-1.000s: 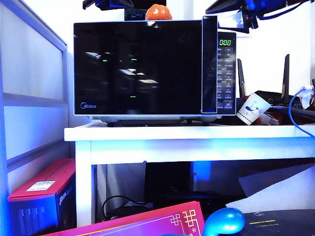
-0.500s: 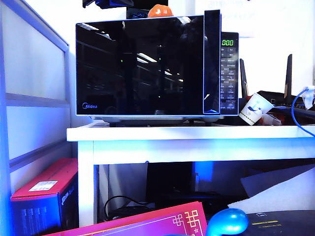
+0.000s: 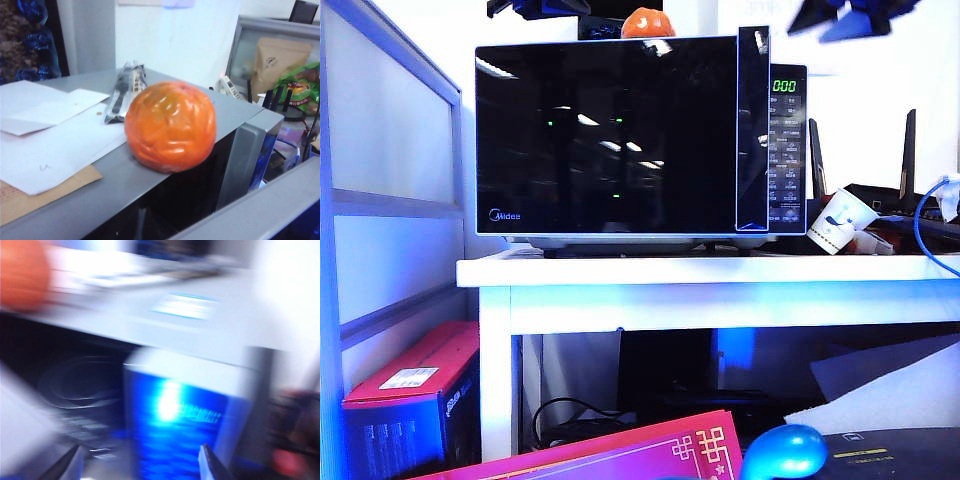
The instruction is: Open the microwave door, place the orange inside the microwave, then close the microwave door.
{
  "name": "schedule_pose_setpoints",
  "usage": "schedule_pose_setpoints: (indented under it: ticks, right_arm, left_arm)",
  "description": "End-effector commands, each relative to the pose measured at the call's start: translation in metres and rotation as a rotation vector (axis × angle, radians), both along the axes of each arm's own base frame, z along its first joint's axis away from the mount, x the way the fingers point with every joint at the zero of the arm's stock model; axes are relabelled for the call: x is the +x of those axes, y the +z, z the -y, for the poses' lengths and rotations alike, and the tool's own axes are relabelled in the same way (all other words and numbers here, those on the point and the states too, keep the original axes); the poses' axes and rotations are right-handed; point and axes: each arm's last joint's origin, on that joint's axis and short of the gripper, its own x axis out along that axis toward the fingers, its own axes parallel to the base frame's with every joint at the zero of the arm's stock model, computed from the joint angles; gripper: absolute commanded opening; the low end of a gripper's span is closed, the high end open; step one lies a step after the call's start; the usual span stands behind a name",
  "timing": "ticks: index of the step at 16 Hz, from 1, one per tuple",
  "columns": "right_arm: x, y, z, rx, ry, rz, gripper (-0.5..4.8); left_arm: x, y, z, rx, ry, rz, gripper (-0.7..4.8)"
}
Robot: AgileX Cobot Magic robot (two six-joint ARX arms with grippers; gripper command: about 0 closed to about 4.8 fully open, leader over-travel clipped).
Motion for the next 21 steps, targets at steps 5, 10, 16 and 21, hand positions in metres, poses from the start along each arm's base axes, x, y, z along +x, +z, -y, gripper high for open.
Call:
schedule_pose_setpoints:
  ticks: [5, 10, 16, 21]
  right_arm:
    - [0.023, -0.028, -0.024, -0.012, 0.108, -0.021, 3.05]
    - [0.019, -0.028, -0.032, 0.010, 0.296, -0.023, 3.05]
    - [0.006, -0.021, -0.036, 0.055, 0.542, -0.053, 3.05]
    - [-0.007, -0.007, -0.036, 0.083, 0.608, -0.050, 3.04]
  left_arm:
    - [-0.002, 0.004, 0.000, -0.004, -0.002, 0.017, -0.05]
    - [-0.002, 0.004, 0.000, -0.004, -0.002, 0.015, -0.05]
    - [-0.002, 0.005, 0.000, -0.004, -0.005, 0.014, -0.05]
    - [-0.002, 0.000, 0.000, 0.010, -0.009, -0.028, -0.05]
